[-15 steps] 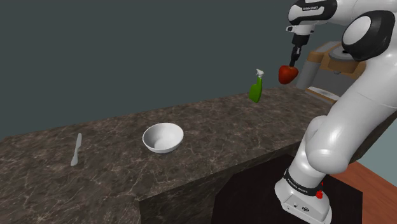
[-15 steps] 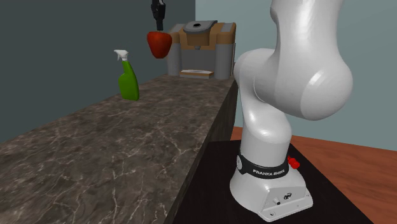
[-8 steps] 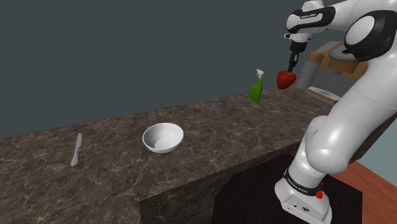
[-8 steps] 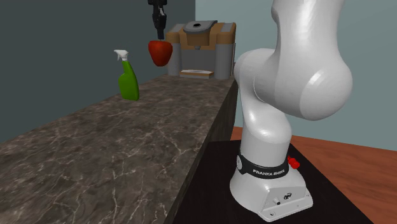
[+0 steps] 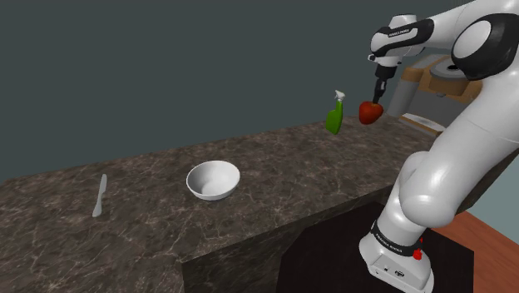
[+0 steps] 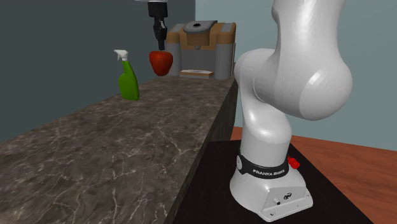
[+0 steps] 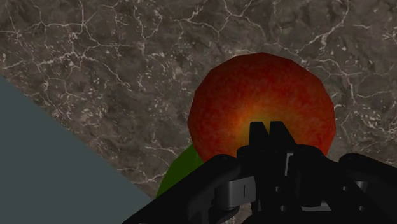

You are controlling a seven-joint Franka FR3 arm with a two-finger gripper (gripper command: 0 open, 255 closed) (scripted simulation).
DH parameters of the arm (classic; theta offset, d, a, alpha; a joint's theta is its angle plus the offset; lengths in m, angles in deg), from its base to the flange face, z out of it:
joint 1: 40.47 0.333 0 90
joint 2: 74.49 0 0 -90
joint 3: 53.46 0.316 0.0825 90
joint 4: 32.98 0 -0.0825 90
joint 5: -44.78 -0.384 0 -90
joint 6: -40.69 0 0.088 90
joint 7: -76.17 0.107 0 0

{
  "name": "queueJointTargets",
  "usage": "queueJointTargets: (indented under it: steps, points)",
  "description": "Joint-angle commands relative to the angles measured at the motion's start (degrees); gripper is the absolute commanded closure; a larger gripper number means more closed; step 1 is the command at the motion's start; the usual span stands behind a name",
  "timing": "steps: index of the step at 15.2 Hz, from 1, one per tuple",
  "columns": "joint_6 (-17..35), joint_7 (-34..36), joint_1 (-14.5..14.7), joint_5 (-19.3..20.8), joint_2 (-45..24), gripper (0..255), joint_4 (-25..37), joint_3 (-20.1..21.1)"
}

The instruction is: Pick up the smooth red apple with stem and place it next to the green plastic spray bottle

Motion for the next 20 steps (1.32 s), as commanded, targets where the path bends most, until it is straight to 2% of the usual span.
queueJointTargets:
  steps: [1,12,20]
  points:
    - [1.6,-0.2,0.0,-0.1,-0.3,255,-1.3,-0.5]
    - [10.4,-1.7,0.9,-2.4,-3.6,255,-8.1,-3.6]
    - [17.1,-5.1,2.1,-7.3,-8.7,255,-12.2,-6.7]
